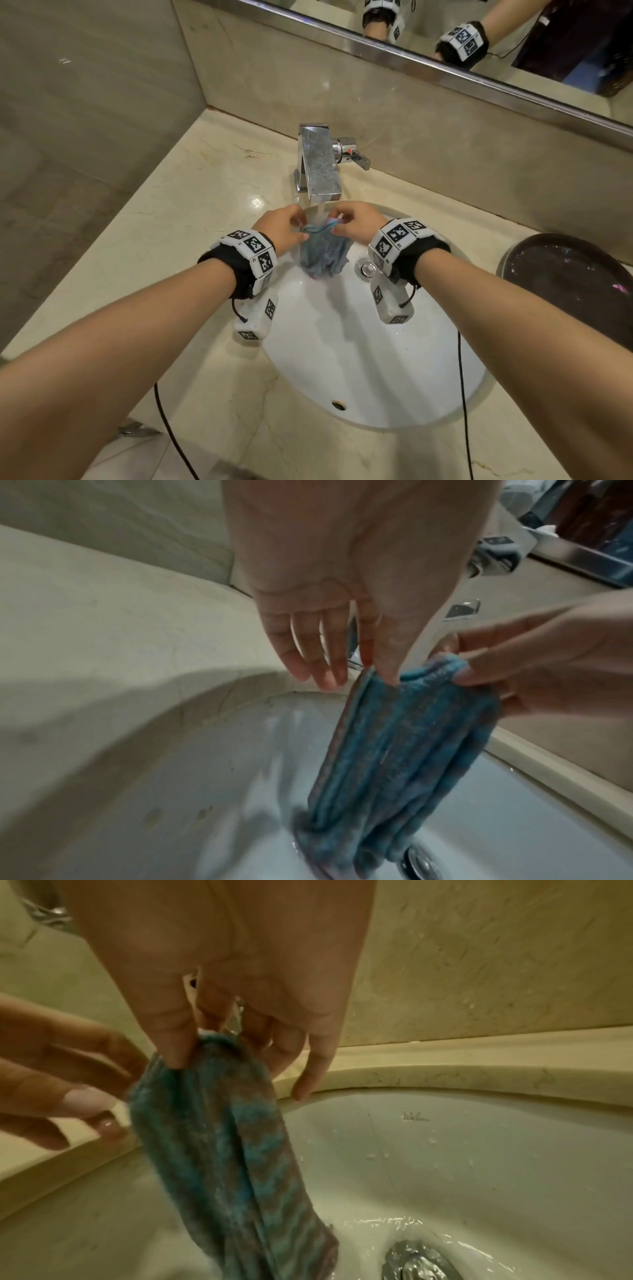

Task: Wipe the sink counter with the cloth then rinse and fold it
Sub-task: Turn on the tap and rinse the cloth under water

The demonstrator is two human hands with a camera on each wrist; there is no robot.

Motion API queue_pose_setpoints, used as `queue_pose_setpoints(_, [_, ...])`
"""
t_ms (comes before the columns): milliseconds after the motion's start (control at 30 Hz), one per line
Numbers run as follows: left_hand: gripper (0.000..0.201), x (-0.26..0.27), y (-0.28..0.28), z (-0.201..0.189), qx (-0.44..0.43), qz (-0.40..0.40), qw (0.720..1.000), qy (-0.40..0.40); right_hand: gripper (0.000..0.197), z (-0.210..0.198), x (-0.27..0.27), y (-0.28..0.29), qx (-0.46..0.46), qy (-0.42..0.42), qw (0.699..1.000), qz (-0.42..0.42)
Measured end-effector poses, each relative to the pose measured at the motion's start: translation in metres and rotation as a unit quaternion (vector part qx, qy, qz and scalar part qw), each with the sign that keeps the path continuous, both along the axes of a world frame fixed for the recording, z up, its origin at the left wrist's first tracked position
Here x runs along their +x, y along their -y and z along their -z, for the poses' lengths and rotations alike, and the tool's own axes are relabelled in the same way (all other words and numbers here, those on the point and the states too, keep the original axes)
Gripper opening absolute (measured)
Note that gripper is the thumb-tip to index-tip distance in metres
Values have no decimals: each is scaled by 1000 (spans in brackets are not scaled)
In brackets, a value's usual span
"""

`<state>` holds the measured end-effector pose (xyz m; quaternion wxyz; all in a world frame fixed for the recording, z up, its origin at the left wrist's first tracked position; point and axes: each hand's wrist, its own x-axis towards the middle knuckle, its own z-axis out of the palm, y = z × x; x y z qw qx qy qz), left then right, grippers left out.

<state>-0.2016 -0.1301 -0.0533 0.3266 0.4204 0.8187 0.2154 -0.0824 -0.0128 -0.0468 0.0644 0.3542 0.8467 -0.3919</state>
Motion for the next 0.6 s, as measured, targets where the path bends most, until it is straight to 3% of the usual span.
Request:
queue_pose_setpoints(100, [51,5,-4,-6,24,16,999,16,25,-5,-5,3,18,1,999,-35])
queue_pose_setpoints(300, [22,4,-10,-6,0,23,1000,-16,26,-10,-6,1,21,7,999,-42])
queue_pose_setpoints(467, [20,4,-10,-12,42,-5,999,-18,21,-4,0,-3,102,122,984,-74])
queue_pose_setpoints(567, [22,7,-10,-11,31,10,999,-25,8,-1,2,-4,128,158,976,-82])
queue_pose_setpoints(600, [22,6,-9,-10,31,10,999,-25,11,-1,2,-4,131,161,975,-80])
